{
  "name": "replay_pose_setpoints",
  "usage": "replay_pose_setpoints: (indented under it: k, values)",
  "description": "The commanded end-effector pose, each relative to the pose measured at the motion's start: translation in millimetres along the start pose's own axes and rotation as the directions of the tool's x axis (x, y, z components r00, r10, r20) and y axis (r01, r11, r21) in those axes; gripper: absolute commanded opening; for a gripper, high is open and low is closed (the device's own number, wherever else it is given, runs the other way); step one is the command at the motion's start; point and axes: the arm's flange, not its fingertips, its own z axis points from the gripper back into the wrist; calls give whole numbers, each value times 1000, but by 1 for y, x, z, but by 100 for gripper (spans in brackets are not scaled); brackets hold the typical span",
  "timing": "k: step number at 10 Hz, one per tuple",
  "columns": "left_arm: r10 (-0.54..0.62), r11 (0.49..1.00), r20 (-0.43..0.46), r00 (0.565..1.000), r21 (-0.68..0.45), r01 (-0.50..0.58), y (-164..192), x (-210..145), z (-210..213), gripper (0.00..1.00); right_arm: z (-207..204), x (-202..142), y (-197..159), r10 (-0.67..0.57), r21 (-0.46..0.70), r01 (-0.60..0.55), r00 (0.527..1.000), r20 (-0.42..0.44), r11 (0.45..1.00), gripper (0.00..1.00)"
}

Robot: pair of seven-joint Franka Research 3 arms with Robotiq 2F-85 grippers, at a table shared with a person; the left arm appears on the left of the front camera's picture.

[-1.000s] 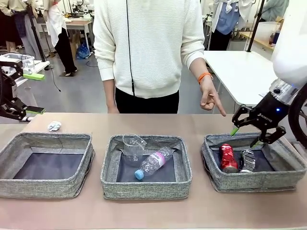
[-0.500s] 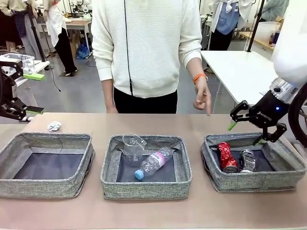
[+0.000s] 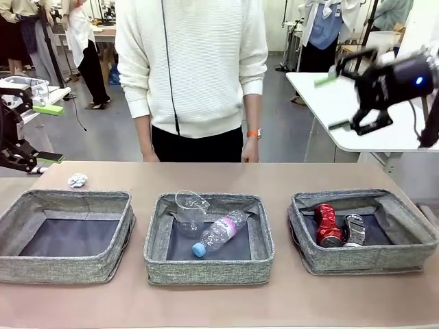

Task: Sort the waste into the appropriate baskets.
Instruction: Place the picked waste into the Fabric basket indicated by the person.

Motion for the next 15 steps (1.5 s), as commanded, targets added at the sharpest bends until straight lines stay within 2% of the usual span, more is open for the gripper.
replay_pose_setpoints:
  k: [1, 3, 4, 15]
  values:
    - [-16, 1000, -1, 1000, -13, 16, -1, -1, 0, 100, -4, 7, -30, 39, 140, -21, 991, -132, 990, 100]
    - [-16, 1000, -1, 1000, -13, 16, -1, -1, 0, 100, -3, 2, -48, 1, 137, 6, 999, -51, 991, 100]
    - [-16, 1000, -1, 1000, -13, 16, -1, -1, 0, 100, 4, -1, -12, 40, 153, -27, 996, -86, 988, 100]
    - [-16, 1000, -1, 1000, -13, 16, -1, -1, 0, 100, 4, -1, -12, 40, 153, -27, 996, -86, 988, 100]
